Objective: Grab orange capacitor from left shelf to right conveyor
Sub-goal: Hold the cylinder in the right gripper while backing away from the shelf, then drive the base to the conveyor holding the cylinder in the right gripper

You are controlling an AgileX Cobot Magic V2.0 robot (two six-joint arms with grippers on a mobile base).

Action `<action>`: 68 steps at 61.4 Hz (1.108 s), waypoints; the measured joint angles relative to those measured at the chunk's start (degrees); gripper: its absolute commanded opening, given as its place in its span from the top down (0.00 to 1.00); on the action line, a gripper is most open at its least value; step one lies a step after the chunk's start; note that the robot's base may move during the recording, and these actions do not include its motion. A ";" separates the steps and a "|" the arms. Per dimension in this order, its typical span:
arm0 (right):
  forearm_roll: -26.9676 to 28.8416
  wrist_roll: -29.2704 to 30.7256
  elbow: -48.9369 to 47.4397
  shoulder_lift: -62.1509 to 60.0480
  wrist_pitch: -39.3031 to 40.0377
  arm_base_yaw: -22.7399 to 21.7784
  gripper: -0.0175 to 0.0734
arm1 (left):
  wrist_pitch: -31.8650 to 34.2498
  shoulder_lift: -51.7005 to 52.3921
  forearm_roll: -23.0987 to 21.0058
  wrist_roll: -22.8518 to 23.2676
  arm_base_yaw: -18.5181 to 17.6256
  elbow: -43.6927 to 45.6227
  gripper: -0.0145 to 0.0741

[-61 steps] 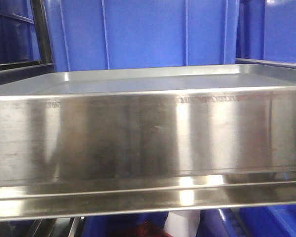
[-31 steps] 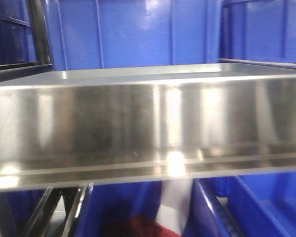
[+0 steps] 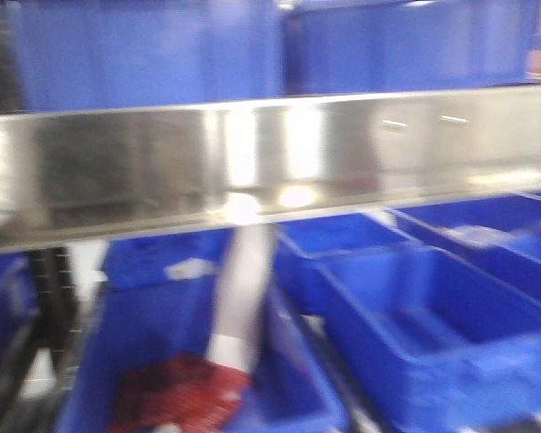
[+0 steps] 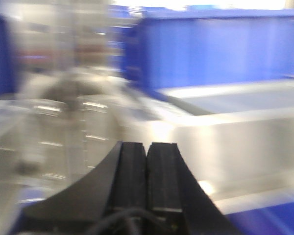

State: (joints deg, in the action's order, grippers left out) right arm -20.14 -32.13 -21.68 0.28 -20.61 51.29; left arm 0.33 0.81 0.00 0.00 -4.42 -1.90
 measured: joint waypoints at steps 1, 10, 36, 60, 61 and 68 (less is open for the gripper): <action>0.00 0.00 0.00 0.00 0.00 0.00 0.75 | 0.00 0.00 0.00 0.00 0.00 0.00 0.95; 0.00 0.00 0.03 0.00 0.00 0.00 0.75 | 0.00 0.00 0.00 0.00 0.00 0.00 0.95; 0.00 0.00 0.03 0.00 0.00 0.00 0.75 | 0.00 0.00 0.00 0.00 0.00 0.00 0.95; 0.00 0.00 0.03 0.00 0.00 0.00 0.75 | 0.00 0.00 0.00 0.00 0.00 0.00 0.95; 0.00 0.00 0.03 0.00 0.00 0.00 0.75 | 0.00 0.00 0.00 0.00 0.00 0.00 0.95; 0.00 0.00 0.03 0.00 0.00 0.00 0.75 | 0.00 0.00 0.00 0.00 0.00 0.00 0.95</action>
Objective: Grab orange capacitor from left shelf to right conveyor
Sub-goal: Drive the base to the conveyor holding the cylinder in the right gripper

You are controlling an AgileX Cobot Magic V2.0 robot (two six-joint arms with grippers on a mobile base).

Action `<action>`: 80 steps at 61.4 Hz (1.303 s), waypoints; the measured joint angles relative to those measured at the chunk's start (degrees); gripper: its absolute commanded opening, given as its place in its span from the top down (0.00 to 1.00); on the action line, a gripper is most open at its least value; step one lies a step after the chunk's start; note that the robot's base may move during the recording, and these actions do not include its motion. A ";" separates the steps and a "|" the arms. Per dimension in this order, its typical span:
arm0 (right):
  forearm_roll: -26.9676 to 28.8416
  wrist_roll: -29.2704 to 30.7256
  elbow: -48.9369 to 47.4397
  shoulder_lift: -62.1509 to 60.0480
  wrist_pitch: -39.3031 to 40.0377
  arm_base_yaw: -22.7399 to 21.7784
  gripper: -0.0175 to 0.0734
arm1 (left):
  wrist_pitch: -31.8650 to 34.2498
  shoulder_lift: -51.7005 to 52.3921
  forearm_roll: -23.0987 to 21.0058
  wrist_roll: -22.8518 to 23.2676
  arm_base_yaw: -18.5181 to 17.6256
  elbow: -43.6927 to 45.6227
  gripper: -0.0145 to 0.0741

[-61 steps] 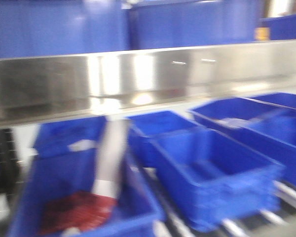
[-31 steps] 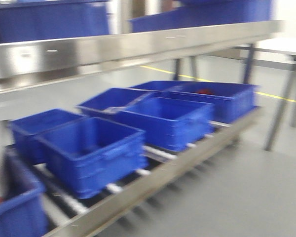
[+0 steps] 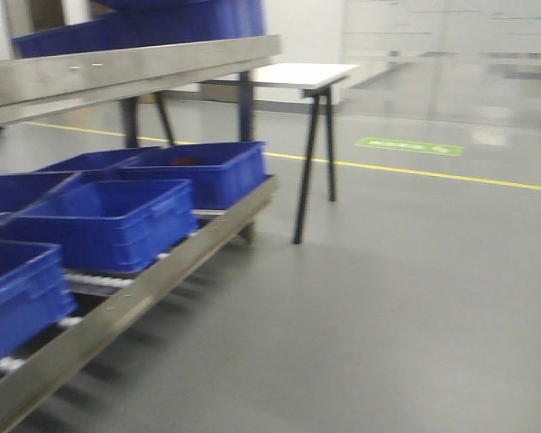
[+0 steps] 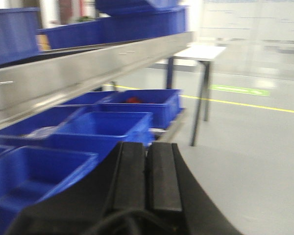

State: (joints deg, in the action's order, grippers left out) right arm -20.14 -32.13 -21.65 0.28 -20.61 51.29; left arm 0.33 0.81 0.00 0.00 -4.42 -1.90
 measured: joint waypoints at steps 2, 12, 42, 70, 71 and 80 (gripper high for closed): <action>0.00 0.00 0.00 0.00 0.00 0.00 0.75 | 0.00 0.00 0.00 0.00 0.00 0.00 0.95; 0.00 0.00 0.00 0.00 0.00 0.00 0.75 | 0.00 0.00 0.00 0.00 0.00 0.00 0.95; 0.00 0.00 0.00 0.00 0.00 0.00 0.75 | 0.00 0.00 0.00 0.00 0.00 0.00 0.95; 0.00 0.00 0.00 0.00 0.00 0.00 0.75 | 0.00 0.00 0.00 0.00 0.00 0.00 0.95; 0.00 0.00 0.00 0.00 0.00 0.00 0.75 | 0.00 0.00 0.00 0.00 0.00 0.00 0.95; 0.00 0.00 0.10 0.00 -0.11 0.00 0.75 | -0.33 0.00 0.00 0.00 0.00 0.00 0.95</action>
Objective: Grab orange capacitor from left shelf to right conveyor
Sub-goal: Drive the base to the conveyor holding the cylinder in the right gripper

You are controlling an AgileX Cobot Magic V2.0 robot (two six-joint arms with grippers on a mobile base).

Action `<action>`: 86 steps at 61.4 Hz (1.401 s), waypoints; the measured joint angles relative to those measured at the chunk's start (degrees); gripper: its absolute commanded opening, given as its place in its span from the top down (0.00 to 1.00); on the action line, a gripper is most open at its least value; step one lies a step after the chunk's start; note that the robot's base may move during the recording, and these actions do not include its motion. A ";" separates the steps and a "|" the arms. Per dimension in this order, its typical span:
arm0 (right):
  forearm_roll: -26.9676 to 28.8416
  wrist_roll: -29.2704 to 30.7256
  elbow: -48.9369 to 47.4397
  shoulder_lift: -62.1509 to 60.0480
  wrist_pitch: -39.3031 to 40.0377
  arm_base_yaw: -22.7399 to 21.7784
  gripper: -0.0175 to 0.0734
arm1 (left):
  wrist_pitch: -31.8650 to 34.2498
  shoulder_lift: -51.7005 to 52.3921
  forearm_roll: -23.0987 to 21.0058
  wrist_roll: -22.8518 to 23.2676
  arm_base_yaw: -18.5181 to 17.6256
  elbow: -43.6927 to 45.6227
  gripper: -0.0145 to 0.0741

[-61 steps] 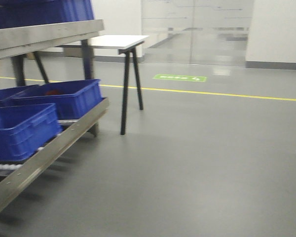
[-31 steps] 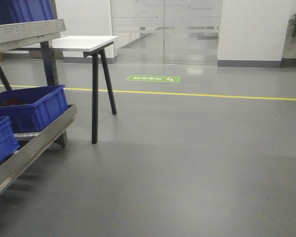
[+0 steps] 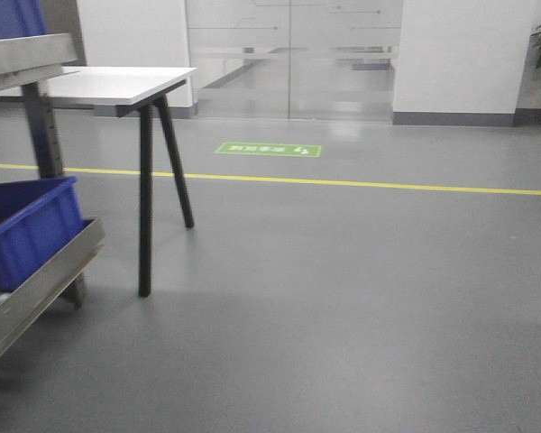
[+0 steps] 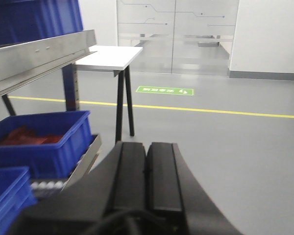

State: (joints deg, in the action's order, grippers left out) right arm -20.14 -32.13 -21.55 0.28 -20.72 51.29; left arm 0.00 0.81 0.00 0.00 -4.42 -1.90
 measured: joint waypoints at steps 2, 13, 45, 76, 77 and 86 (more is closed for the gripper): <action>0.00 0.00 0.00 0.00 0.00 0.00 0.75 | 0.33 0.00 0.00 0.00 0.00 0.00 0.95; 0.00 0.00 0.00 0.00 0.13 0.00 0.75 | 0.33 0.00 0.00 0.00 0.00 0.00 0.95; 0.00 0.00 0.00 0.00 0.13 0.00 0.75 | 0.00 0.00 0.00 0.00 0.00 0.00 0.95; 0.00 0.00 0.00 0.00 0.13 0.00 0.75 | 0.33 0.00 0.00 0.00 0.00 0.00 0.95; 0.00 0.00 0.00 0.00 0.13 0.00 0.75 | 0.33 0.00 0.00 0.00 0.00 0.00 0.95; 0.00 0.00 0.00 0.00 0.13 0.00 0.75 | 0.33 0.00 0.00 0.00 0.00 0.00 0.95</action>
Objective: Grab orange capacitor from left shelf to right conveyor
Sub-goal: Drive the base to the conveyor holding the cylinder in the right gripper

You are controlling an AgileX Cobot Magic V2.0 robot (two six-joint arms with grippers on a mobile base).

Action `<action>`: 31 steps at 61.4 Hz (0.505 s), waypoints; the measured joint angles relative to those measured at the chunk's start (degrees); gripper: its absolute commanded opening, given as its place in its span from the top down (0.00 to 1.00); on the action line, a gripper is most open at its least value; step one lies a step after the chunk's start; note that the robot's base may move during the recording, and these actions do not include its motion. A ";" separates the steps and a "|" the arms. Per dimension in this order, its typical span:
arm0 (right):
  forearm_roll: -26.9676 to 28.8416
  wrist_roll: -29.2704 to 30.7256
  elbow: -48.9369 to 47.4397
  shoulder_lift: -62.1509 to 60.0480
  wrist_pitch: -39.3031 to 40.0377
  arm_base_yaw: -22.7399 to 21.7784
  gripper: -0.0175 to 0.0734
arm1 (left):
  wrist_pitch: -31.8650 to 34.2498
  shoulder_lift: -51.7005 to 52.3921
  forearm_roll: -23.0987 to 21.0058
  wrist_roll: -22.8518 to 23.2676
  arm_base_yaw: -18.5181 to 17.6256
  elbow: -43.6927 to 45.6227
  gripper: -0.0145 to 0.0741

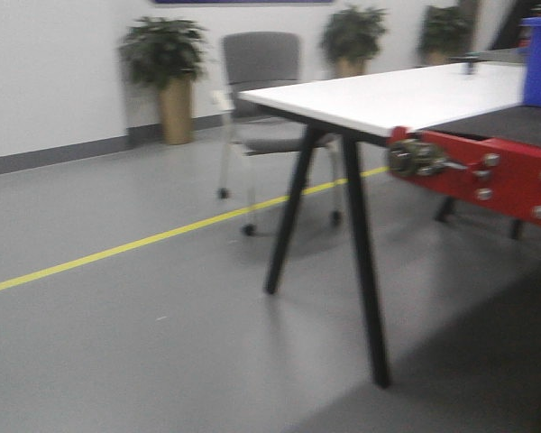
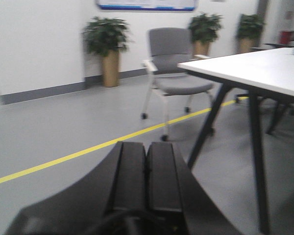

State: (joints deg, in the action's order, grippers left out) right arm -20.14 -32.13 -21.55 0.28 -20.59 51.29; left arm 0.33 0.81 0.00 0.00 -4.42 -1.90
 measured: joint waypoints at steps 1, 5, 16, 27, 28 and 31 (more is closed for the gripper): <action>0.00 0.00 0.00 0.00 0.00 0.00 0.75 | 0.00 0.00 0.00 0.00 0.00 0.00 0.95; 0.00 0.00 0.00 0.00 0.00 0.00 0.75 | 0.00 0.00 0.00 0.00 0.00 0.00 0.95; 0.00 0.00 0.00 0.00 -0.10 0.00 0.75 | 0.00 0.00 0.00 0.00 0.00 0.00 0.95; 0.00 0.00 0.00 0.00 -0.10 0.00 0.75 | -0.33 0.00 0.00 0.00 0.00 0.00 0.95; 0.00 0.00 0.00 0.00 -0.10 0.00 0.75 | 0.00 0.00 0.00 0.00 0.00 0.00 0.95; 0.00 0.00 0.00 0.00 -0.10 0.00 0.75 | 0.00 0.00 0.00 0.00 0.00 0.00 0.95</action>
State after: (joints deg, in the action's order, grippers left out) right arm -20.14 -32.13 -21.55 0.28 -20.69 51.29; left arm 0.33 0.81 0.00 0.00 -4.42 -1.90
